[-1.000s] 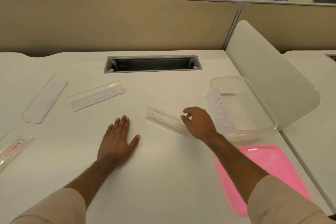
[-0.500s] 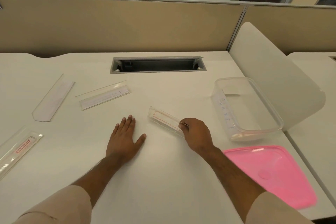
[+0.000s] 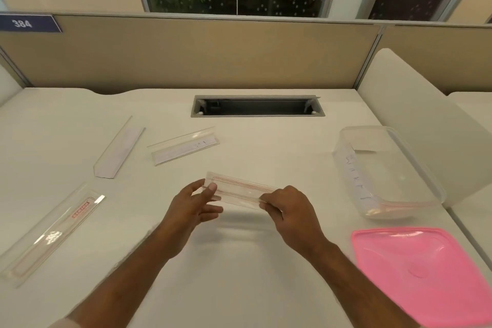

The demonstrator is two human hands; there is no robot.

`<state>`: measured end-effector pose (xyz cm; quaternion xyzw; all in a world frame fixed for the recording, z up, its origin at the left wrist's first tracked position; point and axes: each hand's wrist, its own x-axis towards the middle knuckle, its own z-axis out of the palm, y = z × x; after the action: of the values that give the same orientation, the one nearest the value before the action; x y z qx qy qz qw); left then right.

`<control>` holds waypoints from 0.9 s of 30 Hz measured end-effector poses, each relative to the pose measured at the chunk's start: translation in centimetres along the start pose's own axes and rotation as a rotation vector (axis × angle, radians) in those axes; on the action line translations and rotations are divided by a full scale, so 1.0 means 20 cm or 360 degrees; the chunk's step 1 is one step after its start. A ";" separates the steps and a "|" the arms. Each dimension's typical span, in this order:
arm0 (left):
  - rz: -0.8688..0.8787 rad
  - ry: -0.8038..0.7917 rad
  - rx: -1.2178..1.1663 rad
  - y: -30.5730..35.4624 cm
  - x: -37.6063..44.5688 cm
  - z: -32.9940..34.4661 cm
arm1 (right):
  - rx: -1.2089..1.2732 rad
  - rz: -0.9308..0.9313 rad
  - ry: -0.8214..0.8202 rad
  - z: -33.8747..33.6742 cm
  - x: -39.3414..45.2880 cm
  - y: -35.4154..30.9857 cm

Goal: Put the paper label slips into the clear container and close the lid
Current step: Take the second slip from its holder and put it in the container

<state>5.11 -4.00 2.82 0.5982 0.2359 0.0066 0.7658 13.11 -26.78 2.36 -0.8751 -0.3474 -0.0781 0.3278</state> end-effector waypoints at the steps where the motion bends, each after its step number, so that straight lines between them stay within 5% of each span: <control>1: 0.0007 -0.0016 0.0011 0.01 -0.01 -0.02 | 0.0000 -0.0036 -0.0016 0.01 0.00 -0.02; 10: 0.0124 -0.0129 -0.0094 0.04 -0.11 -0.22 | 0.0244 0.0057 0.0087 0.06 0.01 -0.07; 14: 0.0188 -0.0176 -0.0154 0.04 -0.14 -0.32 | 0.0568 0.0434 0.0266 0.04 0.04 -0.07; 19: 0.0202 -0.0186 -0.0145 0.04 -0.16 -0.40 | 0.1338 0.1170 -0.0049 0.01 0.10 -0.10; 27: 0.0171 -0.0202 -0.0174 0.02 -0.19 -0.44 | 0.1564 0.1346 -0.0122 0.03 0.14 -0.16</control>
<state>-1.49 3.11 3.09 0.5664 0.1539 0.0226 0.8093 13.04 -23.07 4.61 -0.6865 0.0206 0.2571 0.6798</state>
